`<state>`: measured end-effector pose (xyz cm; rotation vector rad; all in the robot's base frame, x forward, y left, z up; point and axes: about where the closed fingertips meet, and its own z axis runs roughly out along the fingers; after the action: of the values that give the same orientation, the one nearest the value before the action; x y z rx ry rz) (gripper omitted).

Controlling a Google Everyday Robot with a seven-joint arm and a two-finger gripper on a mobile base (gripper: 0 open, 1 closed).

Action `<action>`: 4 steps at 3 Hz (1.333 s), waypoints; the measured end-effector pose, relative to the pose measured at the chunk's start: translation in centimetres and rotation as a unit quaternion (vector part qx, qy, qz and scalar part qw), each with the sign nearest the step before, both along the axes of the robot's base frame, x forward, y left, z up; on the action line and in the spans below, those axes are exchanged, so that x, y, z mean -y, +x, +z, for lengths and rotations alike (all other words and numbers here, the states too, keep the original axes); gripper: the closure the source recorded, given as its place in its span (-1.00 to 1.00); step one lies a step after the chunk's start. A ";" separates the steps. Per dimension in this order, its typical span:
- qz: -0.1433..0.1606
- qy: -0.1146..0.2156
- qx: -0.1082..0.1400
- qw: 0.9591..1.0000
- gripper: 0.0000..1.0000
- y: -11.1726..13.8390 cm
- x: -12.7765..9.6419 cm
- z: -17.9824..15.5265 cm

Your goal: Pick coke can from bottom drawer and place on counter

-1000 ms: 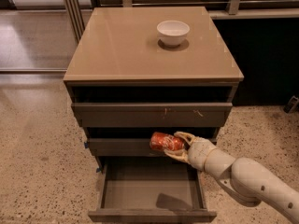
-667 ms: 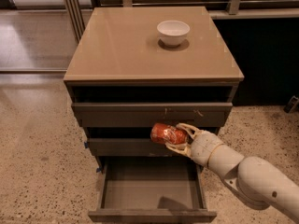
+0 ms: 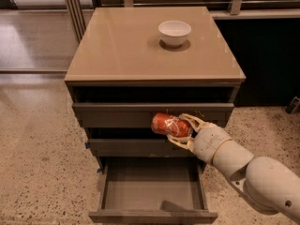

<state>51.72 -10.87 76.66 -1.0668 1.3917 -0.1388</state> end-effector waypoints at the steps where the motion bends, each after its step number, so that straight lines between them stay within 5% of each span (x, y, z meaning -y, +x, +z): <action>1: 0.014 -0.003 0.029 0.999 1.00 -0.7 -1.0 2.9; 2: 0.039 -0.043 0.104 0.993 1.00 -3.4 -3.1 8.9; 3: 0.057 -0.070 0.186 0.978 1.00 -5.3 -6.4 16.6; 4: 0.074 -0.085 0.240 0.964 1.00 -5.0 -8.7 22.4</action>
Offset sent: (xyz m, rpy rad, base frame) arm -0.0856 0.0875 0.2183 -0.1789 -0.5009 0.1755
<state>46.70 -2.16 99.10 -1.1814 0.8704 -0.3870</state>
